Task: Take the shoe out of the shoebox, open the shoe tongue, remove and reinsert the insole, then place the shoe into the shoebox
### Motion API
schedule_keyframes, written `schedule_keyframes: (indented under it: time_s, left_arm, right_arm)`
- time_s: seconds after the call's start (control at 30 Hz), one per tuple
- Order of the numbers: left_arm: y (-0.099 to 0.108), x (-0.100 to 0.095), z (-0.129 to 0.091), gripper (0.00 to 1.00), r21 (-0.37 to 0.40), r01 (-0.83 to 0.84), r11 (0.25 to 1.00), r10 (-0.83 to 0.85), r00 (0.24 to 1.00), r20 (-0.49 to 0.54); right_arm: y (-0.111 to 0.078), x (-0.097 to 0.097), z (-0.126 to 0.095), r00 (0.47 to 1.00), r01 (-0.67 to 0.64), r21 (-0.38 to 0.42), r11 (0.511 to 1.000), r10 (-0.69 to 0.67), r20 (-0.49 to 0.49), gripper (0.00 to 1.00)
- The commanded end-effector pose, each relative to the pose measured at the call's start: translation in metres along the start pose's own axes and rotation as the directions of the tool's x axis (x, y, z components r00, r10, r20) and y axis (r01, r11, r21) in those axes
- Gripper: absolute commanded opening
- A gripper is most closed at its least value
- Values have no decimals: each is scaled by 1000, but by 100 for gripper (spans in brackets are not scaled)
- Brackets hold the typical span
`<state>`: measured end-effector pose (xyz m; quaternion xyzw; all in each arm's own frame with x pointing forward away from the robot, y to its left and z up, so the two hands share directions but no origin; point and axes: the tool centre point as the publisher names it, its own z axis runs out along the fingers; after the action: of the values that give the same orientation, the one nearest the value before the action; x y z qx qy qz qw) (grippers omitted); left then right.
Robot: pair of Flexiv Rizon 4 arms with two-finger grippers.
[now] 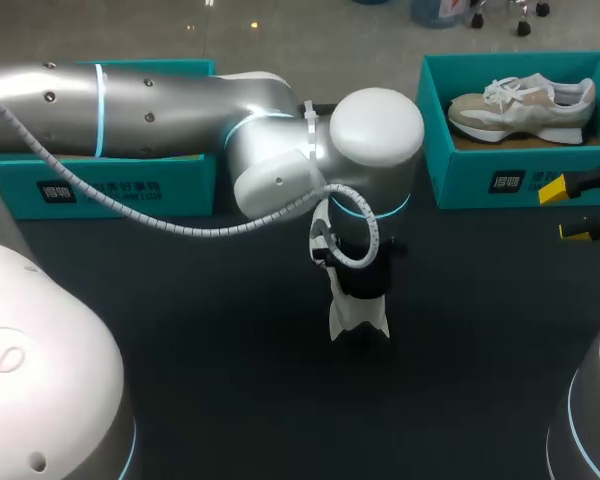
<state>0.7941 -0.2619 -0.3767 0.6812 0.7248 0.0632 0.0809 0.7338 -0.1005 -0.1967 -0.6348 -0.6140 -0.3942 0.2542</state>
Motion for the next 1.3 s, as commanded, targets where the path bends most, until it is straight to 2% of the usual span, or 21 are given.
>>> schedule_keyframes:
  time_s: [0.03, 0.23, 0.47, 0.53, 0.57, 0.6, 0.63, 0.67, 0.97, 1.3]
  left_arm:
    - [6, 6, -17, 0, -59, 9, 998, -10, 1000, -13]
    - [23, 7, -16, 0, -107, 16, 994, -17, 1000, -13]
    - [35, 5, -18, 0, -161, 16, 987, -18, 1000, -14]
    - [35, 4, -18, 40, -167, 16, 986, -19, 1000, -20]
    - [35, 4, -18, 48, -169, 12, 986, -16, 1000, -25]
    - [35, 4, -18, 64, -172, 9, 985, -15, 999, -31]
    - [34, 4, -19, 91, -173, 9, 985, -15, 999, -33]
    - [33, 4, -19, 100, -174, 10, 985, -17, 999, -38]
    - [34, 10, -30, 100, -177, 45, 983, -51, 998, -32]
    - [31, 12, -31, 100, -165, 44, 985, -50, 998, -37]
  right_arm:
    - [-1, 1, 0, 1000, -1, -1, 1000, 1, 4, 100]
    - [-1, 1, 0, 1000, -1, -1, 1000, 1, 4, 100]
    - [-1, 1, 0, 1000, -1, -1, 1000, 1, 4, 100]
    - [-1, 1, 0, 1000, -1, -1, 1000, 1, 4, 100]
    - [-1, 1, 0, 1000, -1, -1, 1000, 1, 4, 100]
    - [-1, 1, 0, 1000, -1, -1, 1000, 1, 4, 100]
    - [-1, 1, 0, 1000, -1, -1, 1000, 1, 4, 100]
    - [-1, 1, 0, 1000, -1, -1, 1000, 1, 4, 100]
    - [-1, 1, 0, 1000, -1, -1, 1000, 1, 4, 100]
    - [-1, 1, 0, 1000, -1, -1, 1000, 1, 4, 100]
